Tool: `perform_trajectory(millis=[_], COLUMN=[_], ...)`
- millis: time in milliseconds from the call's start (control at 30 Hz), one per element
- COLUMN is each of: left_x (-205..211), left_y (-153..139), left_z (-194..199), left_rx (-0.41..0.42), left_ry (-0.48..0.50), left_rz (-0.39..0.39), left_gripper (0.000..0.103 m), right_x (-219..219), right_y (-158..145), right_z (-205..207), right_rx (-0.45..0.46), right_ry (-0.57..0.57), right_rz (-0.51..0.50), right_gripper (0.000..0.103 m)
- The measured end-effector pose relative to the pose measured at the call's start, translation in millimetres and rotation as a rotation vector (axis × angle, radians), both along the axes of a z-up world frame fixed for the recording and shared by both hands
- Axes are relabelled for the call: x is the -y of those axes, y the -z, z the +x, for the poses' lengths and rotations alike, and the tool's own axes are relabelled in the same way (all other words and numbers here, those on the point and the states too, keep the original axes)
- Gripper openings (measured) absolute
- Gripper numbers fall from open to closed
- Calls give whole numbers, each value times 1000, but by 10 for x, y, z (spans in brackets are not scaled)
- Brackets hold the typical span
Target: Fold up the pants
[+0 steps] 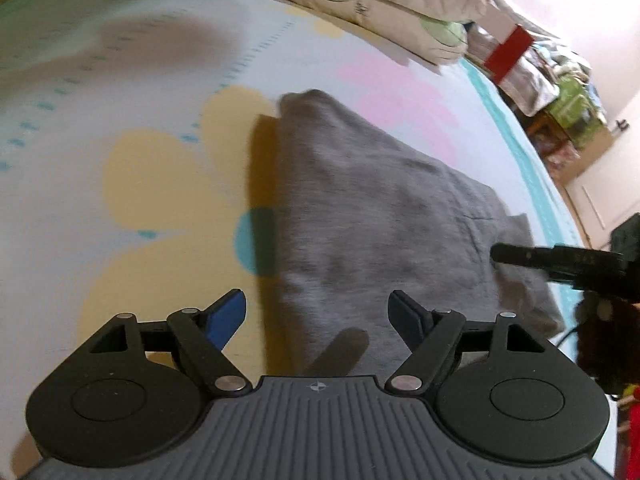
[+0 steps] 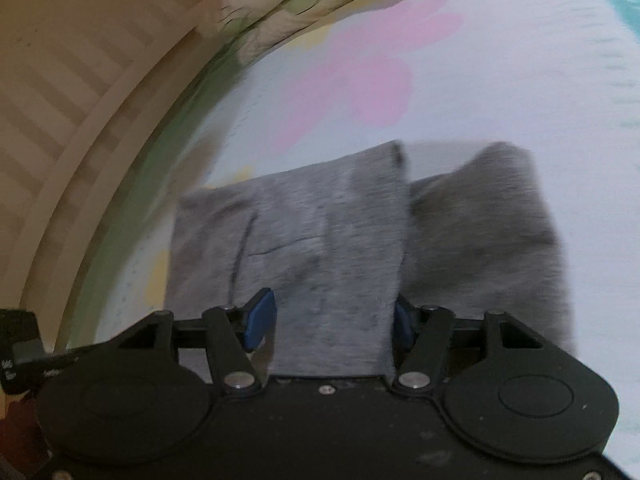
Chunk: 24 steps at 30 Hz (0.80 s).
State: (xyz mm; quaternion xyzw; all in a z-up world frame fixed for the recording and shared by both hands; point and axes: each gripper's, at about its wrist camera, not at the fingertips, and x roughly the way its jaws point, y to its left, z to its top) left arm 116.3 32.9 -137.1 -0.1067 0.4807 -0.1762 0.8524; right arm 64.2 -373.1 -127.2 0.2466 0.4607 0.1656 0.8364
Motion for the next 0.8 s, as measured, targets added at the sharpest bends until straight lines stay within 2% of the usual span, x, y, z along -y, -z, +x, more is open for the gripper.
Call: perform_trajectory(millis=[33, 133, 233, 300, 367, 433, 500, 600, 633, 800], left_x=[-26, -90, -129, -152, -137, -92, -23, 101, 149, 464], left_y=[-10, -85, -180, -209, -211, -200, -186, -194, -208, -264], left_z=[3, -6, -1, 9, 30, 38, 36, 0, -12, -71], left_rx=[5, 25, 56, 67, 65, 65, 59, 61, 65, 109], left_ry=[-8, -19, -31, -35, -28, -9, 24, 79, 96, 200], left_rz=[6, 16, 24, 17, 15, 21, 30, 48, 54, 59], left_gripper=[77, 77, 77, 77, 77, 77, 77, 77, 77, 77], right_x=[-55, -265, -413, -427, -371, -262, -133, -95, -111, -181], right_y=[-35, -363, -895, -1210, -1343, -1252, -952, -485, -421, -484], right_z=[8, -28, -211, -374, -489, -531, -456, -380, -382, -385], right_rx=[6, 79, 203, 272, 285, 241, 112, -20, -25, 0], right_ry=[-15, -49, -82, -68, -24, 19, 35, 21, 25, 15], right_rz=[-21, -110, -155, -187, -255, -328, -375, -478, -479, -508], right_gripper=[16, 16, 15, 15, 14, 15, 16, 16, 16, 16])
